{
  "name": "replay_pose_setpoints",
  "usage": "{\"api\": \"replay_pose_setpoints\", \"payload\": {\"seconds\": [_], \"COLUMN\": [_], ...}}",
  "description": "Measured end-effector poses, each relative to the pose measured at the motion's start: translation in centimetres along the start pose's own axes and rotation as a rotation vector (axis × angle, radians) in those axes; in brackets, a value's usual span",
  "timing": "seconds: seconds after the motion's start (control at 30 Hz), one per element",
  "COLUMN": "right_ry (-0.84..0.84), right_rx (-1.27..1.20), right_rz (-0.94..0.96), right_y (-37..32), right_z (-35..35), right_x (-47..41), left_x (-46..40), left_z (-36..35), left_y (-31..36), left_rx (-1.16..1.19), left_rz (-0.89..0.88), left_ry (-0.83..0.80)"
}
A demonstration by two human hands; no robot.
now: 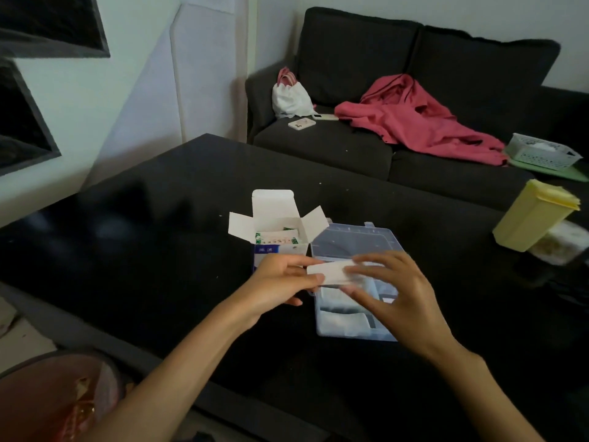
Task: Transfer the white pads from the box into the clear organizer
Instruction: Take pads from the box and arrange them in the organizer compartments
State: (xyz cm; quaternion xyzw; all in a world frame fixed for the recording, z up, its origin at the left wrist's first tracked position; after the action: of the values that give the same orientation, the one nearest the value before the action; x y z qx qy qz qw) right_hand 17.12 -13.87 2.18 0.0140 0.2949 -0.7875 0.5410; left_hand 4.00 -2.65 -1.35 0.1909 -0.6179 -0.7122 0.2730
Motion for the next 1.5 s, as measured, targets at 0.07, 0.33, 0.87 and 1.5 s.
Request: {"api": "replay_pose_setpoints", "payload": {"seconds": [0.07,0.33,0.87,1.5], "right_ry": [-0.084,-0.253,-0.451,-0.512], "right_rx": [-0.171,-0.647,-0.336,-0.34], "right_rz": [-0.217,-0.686,-0.825,-0.571], "right_y": [1.2,5.2,7.0,5.9], "right_z": [-0.3,-1.8,-1.6,-1.0], "right_x": [-0.2,0.4,1.1,0.2], "left_x": [-0.1,-1.0,-1.3,-1.3], "left_z": [-0.1,-1.8,-0.3,-3.4], "left_y": [-0.1,-1.3,-2.0,-1.5], "left_rx": [-0.067,-0.087,-0.145,-0.351], "left_rz": [-0.033,-0.043,-0.079,-0.271], "left_ry": [-0.021,0.008,0.219,-0.097]}}
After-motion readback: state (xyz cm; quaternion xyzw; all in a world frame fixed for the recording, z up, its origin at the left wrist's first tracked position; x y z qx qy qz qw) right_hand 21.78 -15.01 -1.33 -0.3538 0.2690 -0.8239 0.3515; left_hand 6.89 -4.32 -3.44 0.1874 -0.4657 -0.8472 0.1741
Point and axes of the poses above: each hand's wrist, its own x-axis away from the middle knuckle, its own z-axis out of the back of the hand, y = z × x, the point moved 6 cm from there along -x, towards the middle knuckle, and after that the axes turned 11 degrees about -z, right-handed, at the moved point
